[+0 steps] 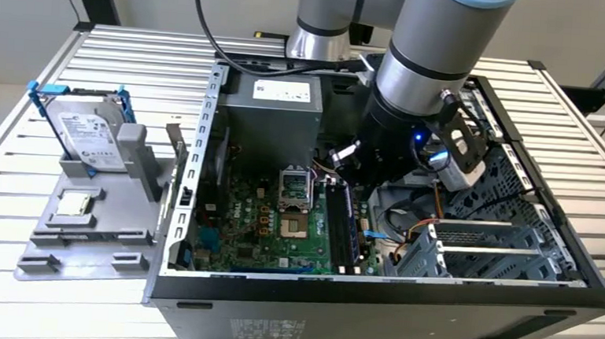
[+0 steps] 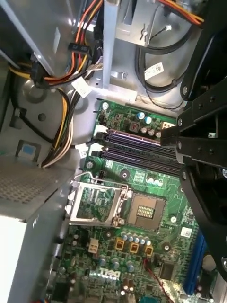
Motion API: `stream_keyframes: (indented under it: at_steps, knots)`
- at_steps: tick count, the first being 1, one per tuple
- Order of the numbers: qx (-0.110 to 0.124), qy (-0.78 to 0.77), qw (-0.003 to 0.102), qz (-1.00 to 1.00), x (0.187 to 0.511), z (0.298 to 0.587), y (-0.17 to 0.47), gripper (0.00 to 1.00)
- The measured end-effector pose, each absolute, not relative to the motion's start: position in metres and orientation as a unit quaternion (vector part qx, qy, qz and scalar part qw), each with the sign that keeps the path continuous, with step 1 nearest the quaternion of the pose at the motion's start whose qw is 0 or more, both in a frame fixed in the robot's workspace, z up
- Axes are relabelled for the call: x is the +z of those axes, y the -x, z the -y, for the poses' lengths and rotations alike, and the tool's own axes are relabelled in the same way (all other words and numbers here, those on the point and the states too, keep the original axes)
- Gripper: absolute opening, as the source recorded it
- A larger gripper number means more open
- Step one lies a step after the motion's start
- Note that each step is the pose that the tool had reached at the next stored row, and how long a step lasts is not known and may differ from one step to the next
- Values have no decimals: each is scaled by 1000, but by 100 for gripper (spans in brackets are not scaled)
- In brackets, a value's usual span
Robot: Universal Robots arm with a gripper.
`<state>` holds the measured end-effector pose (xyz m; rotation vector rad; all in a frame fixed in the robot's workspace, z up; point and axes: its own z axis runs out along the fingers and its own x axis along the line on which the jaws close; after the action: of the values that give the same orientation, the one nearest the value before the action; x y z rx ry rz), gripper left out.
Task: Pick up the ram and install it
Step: 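Press down the ram until it locks into place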
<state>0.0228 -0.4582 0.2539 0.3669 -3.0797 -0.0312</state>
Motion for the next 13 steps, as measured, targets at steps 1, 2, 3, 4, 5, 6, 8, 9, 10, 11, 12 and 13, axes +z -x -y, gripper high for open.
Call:
stream_keyframes:
  at_steps: [1, 2, 3, 4, 5, 6, 8, 9, 10, 11, 12, 13]
  knots:
    - [-12, -121, 23, 992, 254, 458, -23, 0]
    - [-14, -126, 24, 992, 254, 458, -23, 0]
    - [-15, -132, 24, 991, 254, 458, -23, 0]
    - [-16, -138, 24, 990, 254, 458, -23, 0]
    - [-17, -146, 24, 989, 254, 458, -23, 0]
    - [-17, -154, 24, 988, 254, 458, -23, 0]
    - [-17, -171, 23, 985, 254, 458, -23, 0]
    - [-17, -180, 22, 983, 254, 458, -23, 0]
    - [-17, -188, 22, 982, 254, 458, -23, 0]
    - [-18, -196, 21, 980, 254, 458, -23, 0]
    - [-18, -204, 21, 979, 254, 458, -23, 0]
    - [-17, -213, 20, 977, 254, 458, -23, 0]
